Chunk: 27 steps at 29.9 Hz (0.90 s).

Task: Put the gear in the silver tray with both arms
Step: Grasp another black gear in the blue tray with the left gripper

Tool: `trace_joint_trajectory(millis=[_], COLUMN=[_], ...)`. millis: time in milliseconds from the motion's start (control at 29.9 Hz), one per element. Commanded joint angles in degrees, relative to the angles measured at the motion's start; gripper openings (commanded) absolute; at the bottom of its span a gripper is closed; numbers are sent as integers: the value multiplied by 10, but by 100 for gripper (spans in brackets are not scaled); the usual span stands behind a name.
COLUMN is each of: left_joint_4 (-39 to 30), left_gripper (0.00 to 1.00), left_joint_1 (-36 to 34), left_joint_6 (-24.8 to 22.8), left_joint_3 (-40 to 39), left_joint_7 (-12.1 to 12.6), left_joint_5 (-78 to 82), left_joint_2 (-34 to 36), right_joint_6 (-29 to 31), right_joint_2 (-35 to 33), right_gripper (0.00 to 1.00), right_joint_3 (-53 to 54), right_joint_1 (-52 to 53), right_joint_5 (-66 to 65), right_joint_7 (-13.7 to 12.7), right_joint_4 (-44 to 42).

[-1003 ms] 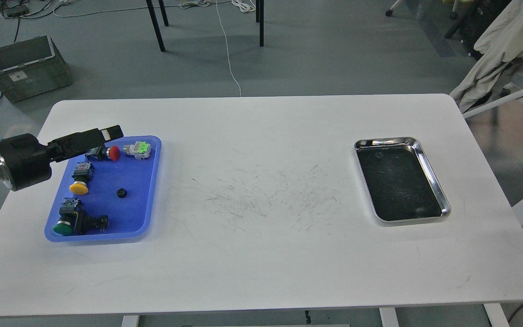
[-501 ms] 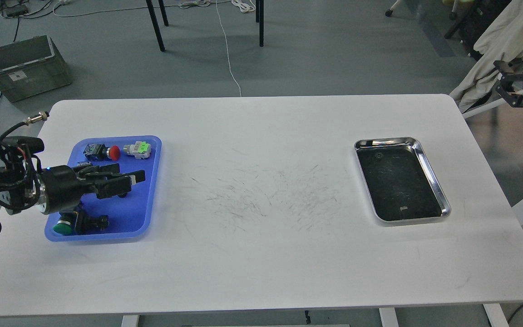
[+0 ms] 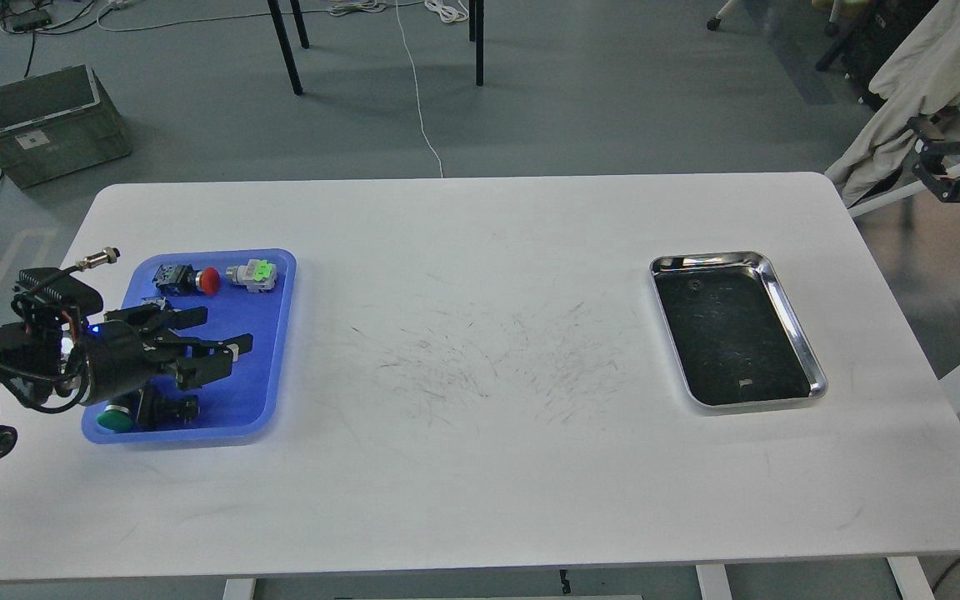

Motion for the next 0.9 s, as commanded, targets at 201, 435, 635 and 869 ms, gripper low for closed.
trace_joint_trajectory(millis=[201,435,635,869], left_joint_4=[69,81,103,135], left_gripper=[69,62,58,54], left_joint_1=[16,27,28,30], left_joint_6=[29,30,31,33], left_joint_3=[2,2,2,2], left_joint_7=[0,0,0,0], left_joint_5=[36,42,44,44], left_joint_2=[-34,-53,-67,-82], right_joint_6=[1,0,0,2], right_joint_2=[0,1,0,-3], right_gripper=[96,96,96,96], right_joint_3=[1,1,0,-1], right_joint_1=[0,0,0,0], right_joint_5=[0,-1,-1,-1], right_joint_7=[-1,0,0,-1], right_joint_4=[-2,-3,-2,-2])
